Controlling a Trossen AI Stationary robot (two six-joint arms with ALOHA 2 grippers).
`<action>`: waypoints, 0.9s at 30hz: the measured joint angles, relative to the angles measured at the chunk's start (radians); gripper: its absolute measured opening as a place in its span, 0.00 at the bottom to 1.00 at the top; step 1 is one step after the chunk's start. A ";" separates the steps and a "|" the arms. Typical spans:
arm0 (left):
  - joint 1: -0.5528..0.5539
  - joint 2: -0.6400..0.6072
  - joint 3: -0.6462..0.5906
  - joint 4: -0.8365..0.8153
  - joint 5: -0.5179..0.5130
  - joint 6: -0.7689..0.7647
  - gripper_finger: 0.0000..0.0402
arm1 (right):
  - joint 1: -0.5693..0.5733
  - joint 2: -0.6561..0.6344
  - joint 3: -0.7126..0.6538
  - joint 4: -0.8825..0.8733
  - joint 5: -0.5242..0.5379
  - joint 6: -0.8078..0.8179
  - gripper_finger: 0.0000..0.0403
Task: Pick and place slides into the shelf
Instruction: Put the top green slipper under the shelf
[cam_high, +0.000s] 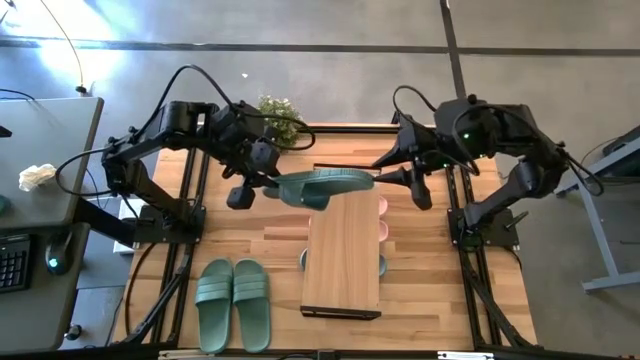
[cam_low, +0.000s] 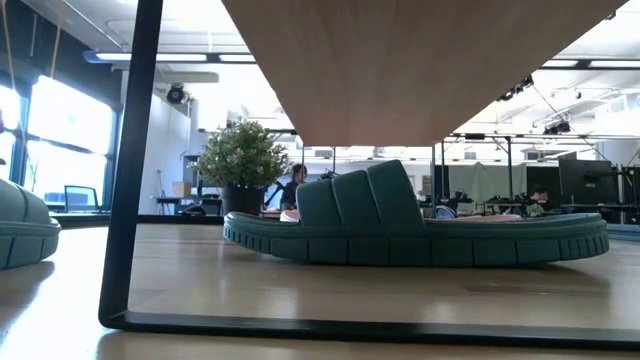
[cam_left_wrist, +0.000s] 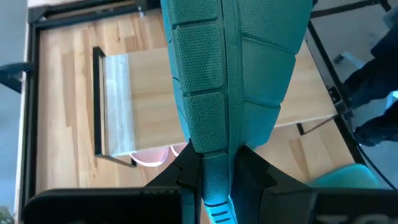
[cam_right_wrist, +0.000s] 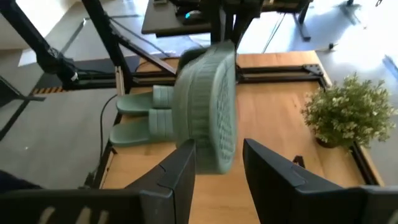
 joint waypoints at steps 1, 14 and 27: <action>0.000 0.000 0.000 0.008 0.000 0.000 0.10 | 0.000 0.001 -0.002 -0.003 -0.008 0.006 0.32; 0.004 0.015 0.000 -0.015 -0.027 0.003 0.10 | 0.009 0.031 -0.002 -0.009 -0.077 -0.033 0.32; 0.067 0.034 0.000 -0.012 0.008 0.020 0.10 | 0.042 -0.022 0.001 -0.046 0.040 -0.056 0.40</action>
